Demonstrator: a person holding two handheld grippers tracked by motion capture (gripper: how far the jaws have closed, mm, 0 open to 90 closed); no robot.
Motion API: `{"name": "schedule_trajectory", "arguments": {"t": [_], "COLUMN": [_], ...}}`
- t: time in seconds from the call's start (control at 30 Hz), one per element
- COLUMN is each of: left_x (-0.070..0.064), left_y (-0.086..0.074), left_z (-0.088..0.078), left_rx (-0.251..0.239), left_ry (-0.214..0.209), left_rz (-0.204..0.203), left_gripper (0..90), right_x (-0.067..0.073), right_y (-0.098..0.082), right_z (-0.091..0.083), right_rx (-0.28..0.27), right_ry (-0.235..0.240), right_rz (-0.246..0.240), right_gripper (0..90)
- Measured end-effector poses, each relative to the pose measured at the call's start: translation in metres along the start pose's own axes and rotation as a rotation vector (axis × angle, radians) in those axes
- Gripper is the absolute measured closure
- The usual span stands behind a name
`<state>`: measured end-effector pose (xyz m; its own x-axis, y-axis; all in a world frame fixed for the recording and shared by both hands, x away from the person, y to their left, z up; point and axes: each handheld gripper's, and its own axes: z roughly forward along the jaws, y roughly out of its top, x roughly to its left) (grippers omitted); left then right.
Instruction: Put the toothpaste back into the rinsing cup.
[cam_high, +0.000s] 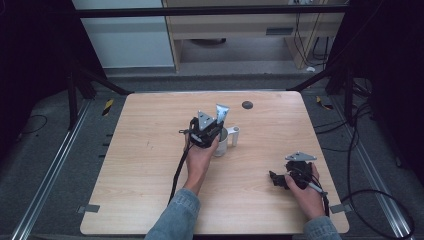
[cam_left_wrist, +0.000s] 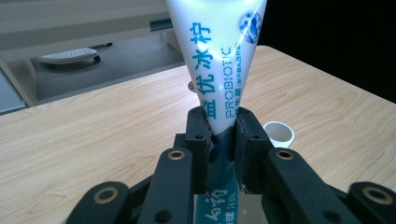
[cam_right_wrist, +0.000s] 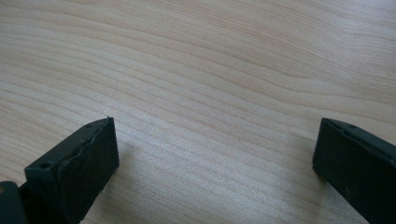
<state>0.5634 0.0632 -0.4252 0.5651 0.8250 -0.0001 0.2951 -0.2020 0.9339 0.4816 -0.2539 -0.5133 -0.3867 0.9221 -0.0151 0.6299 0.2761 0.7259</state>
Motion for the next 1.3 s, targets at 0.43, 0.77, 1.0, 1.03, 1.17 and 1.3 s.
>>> {"name": "schedule_trajectory", "arguments": {"t": [0.43, 0.77, 1.0, 1.03, 1.17, 1.3], "left_x": [-0.0003, 0.0023, 0.0002, -0.0002, -0.0004, -0.0013], "left_y": [-0.0014, 0.0038, 0.0067, 0.0069, 0.0071, 0.0068], "left_z": [0.0010, 0.0020, 0.0010, 0.0013, 0.0008, -0.0003], "left_rx": [0.011, 0.043, 0.047, 0.045, 0.049, 0.051], "left_ry": [0.002, 0.004, 0.010, 0.009, 0.015, 0.022], "left_rz": [-0.006, -0.015, 0.004, 0.001, 0.011, 0.021], "left_gripper": [77.2, 75.8, 72.7, 72.7, 69.6, 63.0], "right_x": [0.0000, 0.0000, 0.0004, 0.0004, 0.0004, 0.0004], "right_y": [0.0000, 0.0000, 0.0002, 0.0002, 0.0002, 0.0002], "right_z": [0.0000, 0.0000, -0.0002, -0.0002, -0.0003, -0.0002], "right_rx": [-0.001, 0.000, 0.001, 0.001, 0.002, 0.002], "right_ry": [0.000, 0.000, 0.002, 0.002, 0.002, 0.002], "right_rz": [-0.001, 0.000, 0.007, 0.007, 0.007, 0.007], "right_gripper": [0.6, 0.6, 0.5, 0.5, 0.5, 0.5]}}
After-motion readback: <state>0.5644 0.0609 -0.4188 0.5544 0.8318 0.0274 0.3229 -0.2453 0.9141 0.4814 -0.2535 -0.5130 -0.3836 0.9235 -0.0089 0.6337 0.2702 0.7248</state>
